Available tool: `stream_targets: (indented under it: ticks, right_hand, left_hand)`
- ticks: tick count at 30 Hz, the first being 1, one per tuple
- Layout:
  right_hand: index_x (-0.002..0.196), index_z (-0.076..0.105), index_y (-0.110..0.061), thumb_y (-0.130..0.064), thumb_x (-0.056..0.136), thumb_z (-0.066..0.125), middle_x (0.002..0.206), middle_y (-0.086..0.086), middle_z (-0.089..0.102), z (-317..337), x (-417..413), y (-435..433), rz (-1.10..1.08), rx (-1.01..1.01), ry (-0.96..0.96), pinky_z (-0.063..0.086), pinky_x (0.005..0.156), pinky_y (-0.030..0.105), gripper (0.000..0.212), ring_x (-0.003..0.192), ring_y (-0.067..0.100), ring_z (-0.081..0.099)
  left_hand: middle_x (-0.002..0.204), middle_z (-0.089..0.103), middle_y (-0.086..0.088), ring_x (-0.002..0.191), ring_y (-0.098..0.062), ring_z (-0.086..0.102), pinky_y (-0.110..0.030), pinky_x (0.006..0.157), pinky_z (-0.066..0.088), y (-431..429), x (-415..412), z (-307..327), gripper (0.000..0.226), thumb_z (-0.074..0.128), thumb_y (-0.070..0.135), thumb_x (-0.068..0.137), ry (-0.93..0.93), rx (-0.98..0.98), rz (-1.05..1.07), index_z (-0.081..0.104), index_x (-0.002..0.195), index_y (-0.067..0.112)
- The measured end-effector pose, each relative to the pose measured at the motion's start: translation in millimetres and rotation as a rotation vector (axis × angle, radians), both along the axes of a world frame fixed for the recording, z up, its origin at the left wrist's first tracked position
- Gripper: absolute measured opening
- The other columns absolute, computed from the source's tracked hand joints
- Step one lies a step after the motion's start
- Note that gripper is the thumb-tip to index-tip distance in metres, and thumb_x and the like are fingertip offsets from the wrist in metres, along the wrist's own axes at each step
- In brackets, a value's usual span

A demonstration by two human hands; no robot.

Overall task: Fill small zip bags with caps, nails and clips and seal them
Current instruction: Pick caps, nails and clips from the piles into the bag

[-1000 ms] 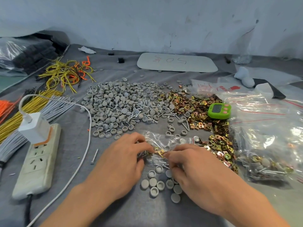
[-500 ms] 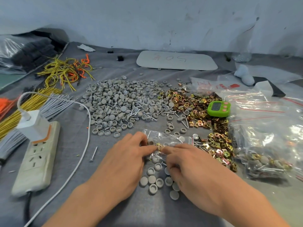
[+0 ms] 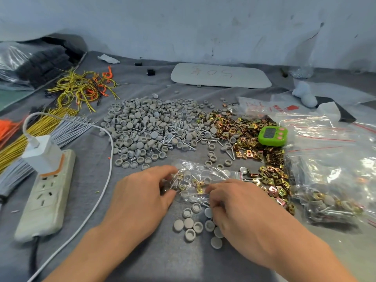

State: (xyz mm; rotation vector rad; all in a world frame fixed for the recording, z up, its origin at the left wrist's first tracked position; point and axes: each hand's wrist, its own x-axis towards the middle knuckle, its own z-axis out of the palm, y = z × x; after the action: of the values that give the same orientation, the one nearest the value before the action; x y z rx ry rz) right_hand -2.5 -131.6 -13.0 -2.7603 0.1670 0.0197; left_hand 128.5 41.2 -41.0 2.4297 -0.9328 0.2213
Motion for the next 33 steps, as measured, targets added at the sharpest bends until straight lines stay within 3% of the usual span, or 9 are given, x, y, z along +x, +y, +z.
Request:
stream_targets:
  ticks: [5, 10, 14, 18, 20, 22, 25, 29, 33]
  right_hand:
    - [0.069, 0.054, -0.020, -0.018, 0.092, 0.051, 0.121, -0.011, 0.066, -0.4, -1.9, -3.4, 0.010, 0.012, -0.129, 0.039, 0.098, 0.029, 0.023, 0.117, 0.007, 0.045]
    - [0.067, 0.055, -0.021, -0.019, 0.091, 0.047, 0.117, -0.011, 0.064, -1.4, -0.2, -1.8, 0.099, -0.005, -0.114, 0.037, 0.099, 0.027, 0.025, 0.119, 0.008, 0.042]
    - [0.065, 0.055, -0.023, -0.020, 0.089, 0.044, 0.130, -0.013, 0.064, -1.8, 1.5, -1.5, 0.120, -0.008, -0.153, 0.021, 0.103, 0.008, 0.027, 0.130, 0.008, 0.036]
    - [0.063, 0.048, -0.022, -0.015, 0.090, 0.050, 0.091, -0.012, 0.062, 0.7, 3.9, 0.2, 0.185, -0.027, -0.105, 0.032, 0.096, 0.009, 0.027, 0.105, 0.011, 0.049]
    - [0.061, 0.044, -0.022, -0.013, 0.088, 0.050, 0.087, -0.013, 0.059, 2.7, 4.0, 1.7, 0.187, -0.019, -0.094, 0.030, 0.086, 0.009, 0.028, 0.097, 0.010, 0.048]
    - [0.063, 0.053, -0.019, -0.016, 0.087, 0.050, 0.100, -0.013, 0.066, 2.6, 3.2, 1.1, 0.144, 0.009, -0.109, 0.030, 0.089, 0.011, 0.024, 0.110, 0.006, 0.046]
    - [0.065, 0.058, -0.020, -0.015, 0.089, 0.050, 0.122, -0.011, 0.068, 0.5, 4.2, 0.2, 0.133, 0.018, -0.149, 0.012, 0.095, -0.005, 0.025, 0.125, 0.002, 0.036]
    - [0.068, 0.059, -0.018, -0.015, 0.091, 0.052, 0.122, -0.008, 0.068, -5.0, 5.0, -1.5, 0.111, 0.033, -0.126, 0.022, 0.101, 0.003, 0.025, 0.125, 0.007, 0.040]
    - [0.065, 0.049, -0.027, -0.017, 0.094, 0.047, 0.158, -0.011, 0.047, -7.4, 11.7, 2.7, 0.116, 0.071, -0.169, -0.011, 0.101, -0.006, 0.031, 0.150, 0.002, 0.014]
  left_hand:
    - [0.097, 0.056, 0.027, 0.092, 0.001, 0.053, -0.027, 0.076, 0.049, 1.2, -2.4, 1.5, 0.049, 0.090, 0.026, 0.068, -0.052, 0.034, -0.085, 0.058, 0.101, 0.043]
    - [0.095, 0.056, 0.024, 0.092, -0.003, 0.053, -0.026, 0.073, 0.050, -1.4, -3.8, 1.8, 0.030, 0.089, 0.021, 0.068, -0.061, 0.066, -0.141, 0.076, 0.089, 0.038]
    - [0.088, 0.059, 0.020, 0.085, -0.010, 0.059, -0.030, 0.065, 0.052, -4.6, -2.1, 2.6, 0.028, 0.091, 0.020, 0.066, -0.063, 0.096, -0.164, 0.081, 0.086, 0.036]
    - [0.086, 0.056, 0.022, 0.089, -0.006, 0.053, -0.032, 0.074, 0.051, -6.9, 2.2, 3.4, 0.021, 0.082, 0.025, 0.079, -0.032, 0.089, -0.156, 0.081, 0.093, 0.041]
    - [0.087, 0.054, 0.024, 0.093, -0.002, 0.050, -0.030, 0.081, 0.049, -6.4, 3.7, 3.3, 0.021, 0.076, 0.028, 0.083, 0.003, 0.085, -0.160, 0.080, 0.098, 0.042]
    - [0.089, 0.052, 0.026, 0.096, -0.001, 0.048, -0.030, 0.088, 0.048, -5.2, 3.7, 3.2, 0.022, 0.072, 0.029, 0.086, 0.031, 0.090, -0.161, 0.079, 0.102, 0.042]
    - [0.092, 0.052, 0.027, 0.097, 0.000, 0.048, -0.027, 0.090, 0.047, -4.4, 2.9, 2.2, 0.024, 0.070, 0.024, 0.087, 0.037, 0.070, -0.148, 0.078, 0.103, 0.040]
    - [0.095, 0.051, 0.028, 0.098, 0.001, 0.048, -0.016, 0.088, 0.036, -5.5, 2.4, -1.0, 0.042, 0.068, 0.020, 0.087, 0.038, -0.007, -0.104, 0.070, 0.125, 0.039]
    - [0.095, 0.047, 0.027, 0.098, 0.000, 0.047, -0.018, 0.090, 0.036, -3.4, 4.5, -1.7, 0.048, 0.069, 0.021, 0.085, 0.024, 0.023, -0.097, 0.065, 0.130, 0.037]
